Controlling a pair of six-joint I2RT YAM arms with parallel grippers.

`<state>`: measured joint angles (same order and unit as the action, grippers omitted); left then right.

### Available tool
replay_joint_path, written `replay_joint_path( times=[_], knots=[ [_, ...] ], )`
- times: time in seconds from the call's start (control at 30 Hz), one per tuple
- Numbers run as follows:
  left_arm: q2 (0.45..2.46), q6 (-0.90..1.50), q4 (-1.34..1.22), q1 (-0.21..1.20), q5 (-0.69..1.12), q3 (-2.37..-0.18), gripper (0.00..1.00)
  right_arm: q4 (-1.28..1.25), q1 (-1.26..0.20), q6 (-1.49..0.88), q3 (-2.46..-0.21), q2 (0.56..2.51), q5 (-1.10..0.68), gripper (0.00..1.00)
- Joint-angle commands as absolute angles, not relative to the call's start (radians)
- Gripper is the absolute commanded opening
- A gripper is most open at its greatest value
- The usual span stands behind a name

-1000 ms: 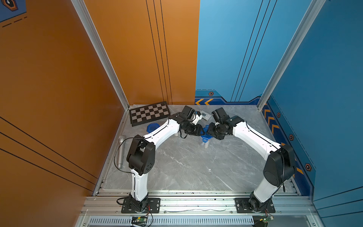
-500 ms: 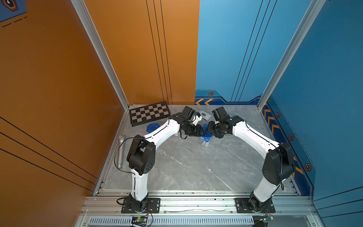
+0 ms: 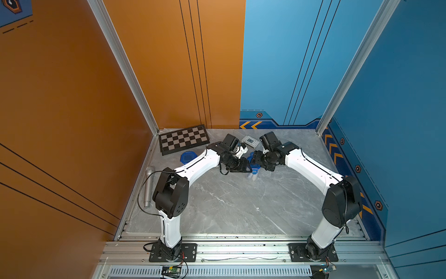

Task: Pack away toiletry kits
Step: Move the container to the center of the board.

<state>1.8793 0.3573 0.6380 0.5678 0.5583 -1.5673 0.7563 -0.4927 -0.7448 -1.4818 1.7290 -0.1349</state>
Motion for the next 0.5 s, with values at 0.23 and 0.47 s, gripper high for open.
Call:
replay_joint_path(
  times=[0.23, 0.47],
  knots=[
    [1.896, 0.351, 0.689, 0.508, 0.495, -1.752, 0.19, 0.886, -0.534, -0.720, -1.439, 1.637, -0.107, 0.64],
    [2.034, 0.358, 0.709, 0.524, 0.387, -1.892, 0.00, 0.883, -0.538, -0.724, -1.434, 1.669, -0.101, 0.62]
  ],
)
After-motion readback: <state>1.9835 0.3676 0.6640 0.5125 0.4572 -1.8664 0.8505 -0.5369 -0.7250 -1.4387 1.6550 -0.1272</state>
